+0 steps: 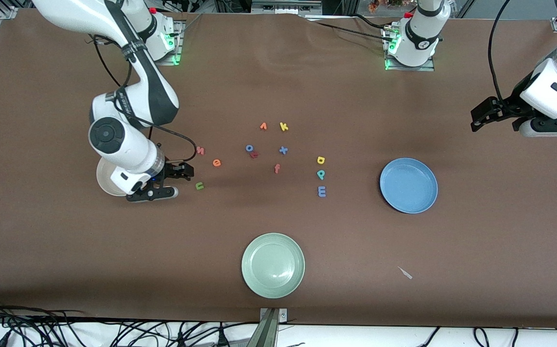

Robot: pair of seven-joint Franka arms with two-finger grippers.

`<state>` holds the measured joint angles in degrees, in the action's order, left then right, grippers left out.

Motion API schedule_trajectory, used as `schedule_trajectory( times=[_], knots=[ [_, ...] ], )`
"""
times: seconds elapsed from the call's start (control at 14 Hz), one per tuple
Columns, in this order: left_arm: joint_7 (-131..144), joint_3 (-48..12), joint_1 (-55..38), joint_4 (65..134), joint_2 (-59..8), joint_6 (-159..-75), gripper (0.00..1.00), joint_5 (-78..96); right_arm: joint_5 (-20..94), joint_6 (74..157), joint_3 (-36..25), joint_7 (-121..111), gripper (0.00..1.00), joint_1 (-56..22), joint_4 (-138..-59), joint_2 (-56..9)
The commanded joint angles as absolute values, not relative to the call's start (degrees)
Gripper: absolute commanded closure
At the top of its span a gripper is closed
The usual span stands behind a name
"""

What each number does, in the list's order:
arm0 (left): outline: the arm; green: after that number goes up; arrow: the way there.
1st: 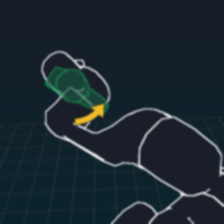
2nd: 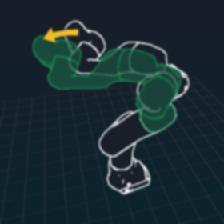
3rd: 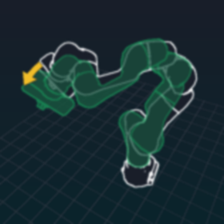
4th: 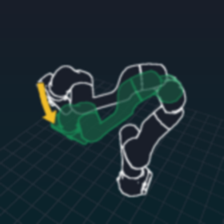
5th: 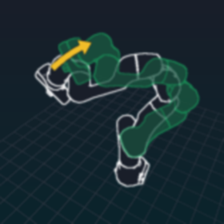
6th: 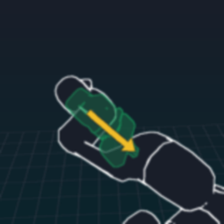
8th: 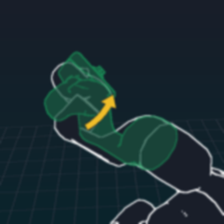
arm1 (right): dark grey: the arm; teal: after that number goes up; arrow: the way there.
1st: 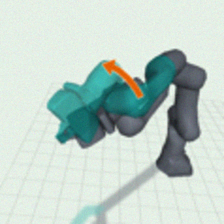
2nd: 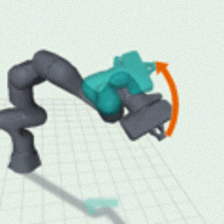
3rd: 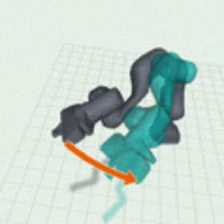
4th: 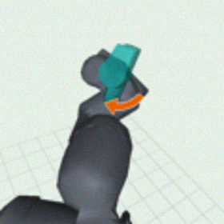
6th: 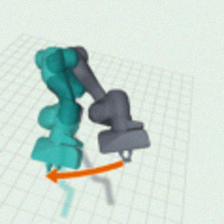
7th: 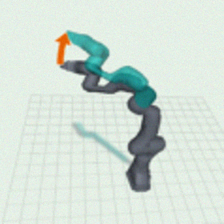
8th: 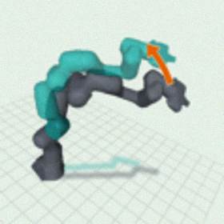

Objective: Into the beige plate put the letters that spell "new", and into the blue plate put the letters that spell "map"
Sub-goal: 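Reach the right gripper down and grasp the green foam letter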

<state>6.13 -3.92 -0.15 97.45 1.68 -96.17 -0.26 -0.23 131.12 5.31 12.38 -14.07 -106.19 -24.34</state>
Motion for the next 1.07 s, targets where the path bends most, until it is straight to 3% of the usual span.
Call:
schedule_trajectory(
  times=[0.0, 1.0],
  knots=[
    [5.3, -4.1, 0.2, 96.1, 1.1, -95.1, 0.0, 0.9, 0.5, 140.6, 5.1, 15.1, 0.0, -14.9, -113.4, -23.3],
    [5.4, -4.1, 0.0, 96.0, 1.0, -95.0, 0.0, 1.0, 0.4, 149.7, 5.1, 19.5, 0.01, -17.2, -110.9, -33.9]
  ],
)
